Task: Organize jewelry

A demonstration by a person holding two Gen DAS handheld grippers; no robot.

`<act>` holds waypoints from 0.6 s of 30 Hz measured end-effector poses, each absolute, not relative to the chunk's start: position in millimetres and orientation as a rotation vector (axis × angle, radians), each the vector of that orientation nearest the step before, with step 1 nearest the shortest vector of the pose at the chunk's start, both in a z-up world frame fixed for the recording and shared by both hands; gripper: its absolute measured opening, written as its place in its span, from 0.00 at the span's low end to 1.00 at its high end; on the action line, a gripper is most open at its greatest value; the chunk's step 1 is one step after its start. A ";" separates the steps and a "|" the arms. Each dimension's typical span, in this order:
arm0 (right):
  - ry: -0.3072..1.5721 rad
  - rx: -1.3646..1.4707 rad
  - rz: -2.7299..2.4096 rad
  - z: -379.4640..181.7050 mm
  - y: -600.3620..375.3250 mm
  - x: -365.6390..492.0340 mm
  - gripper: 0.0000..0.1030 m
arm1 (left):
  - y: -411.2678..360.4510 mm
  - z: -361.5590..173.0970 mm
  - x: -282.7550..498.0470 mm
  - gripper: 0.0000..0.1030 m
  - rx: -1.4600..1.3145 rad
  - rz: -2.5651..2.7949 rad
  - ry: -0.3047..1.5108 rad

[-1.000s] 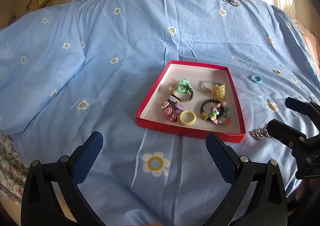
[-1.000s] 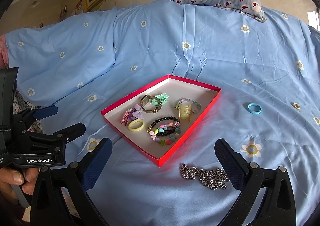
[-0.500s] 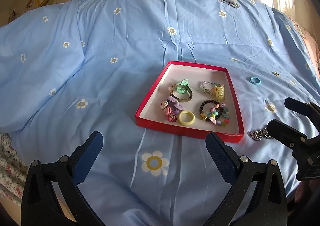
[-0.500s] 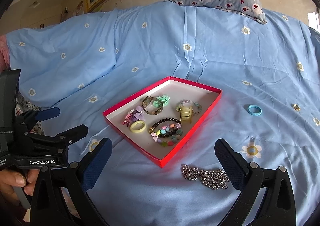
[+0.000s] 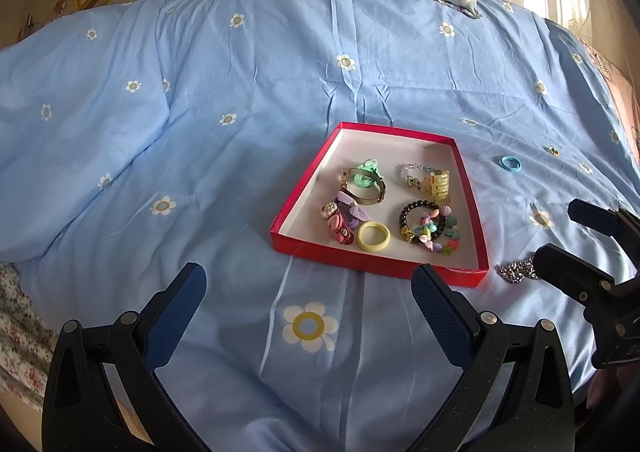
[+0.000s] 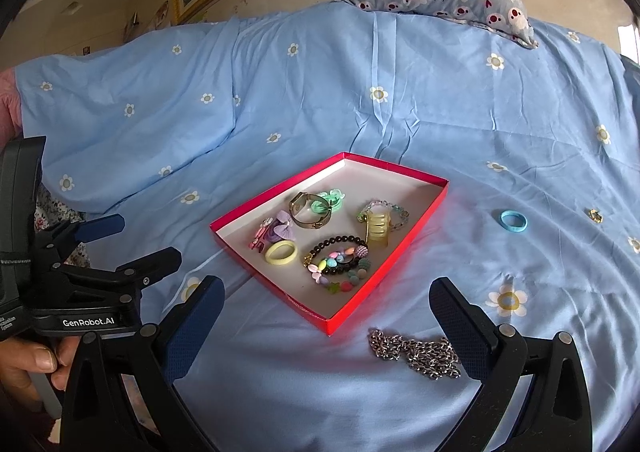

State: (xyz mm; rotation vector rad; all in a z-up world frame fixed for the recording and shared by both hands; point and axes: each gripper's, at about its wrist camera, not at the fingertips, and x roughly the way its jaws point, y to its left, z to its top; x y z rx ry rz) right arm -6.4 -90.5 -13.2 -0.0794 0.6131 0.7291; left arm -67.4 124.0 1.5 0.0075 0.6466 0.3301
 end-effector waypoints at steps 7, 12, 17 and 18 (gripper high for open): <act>0.615 -0.080 0.729 -13.7 -89.9 -6.8 1.00 | 124.0 -0.4 -66.9 1.00 0.008 0.328 0.647; 0.616 -0.078 0.730 -13.7 -90.3 -6.5 1.00 | 123.6 -0.3 -66.9 1.00 0.007 0.329 0.647; 0.617 -0.080 0.729 -14.0 -90.5 -6.3 1.00 | 123.1 -0.4 -66.5 1.00 0.007 0.328 0.648; 0.618 -0.079 0.729 -14.1 -90.7 -6.2 1.00 | 123.6 -0.2 -66.8 1.00 0.007 0.328 0.648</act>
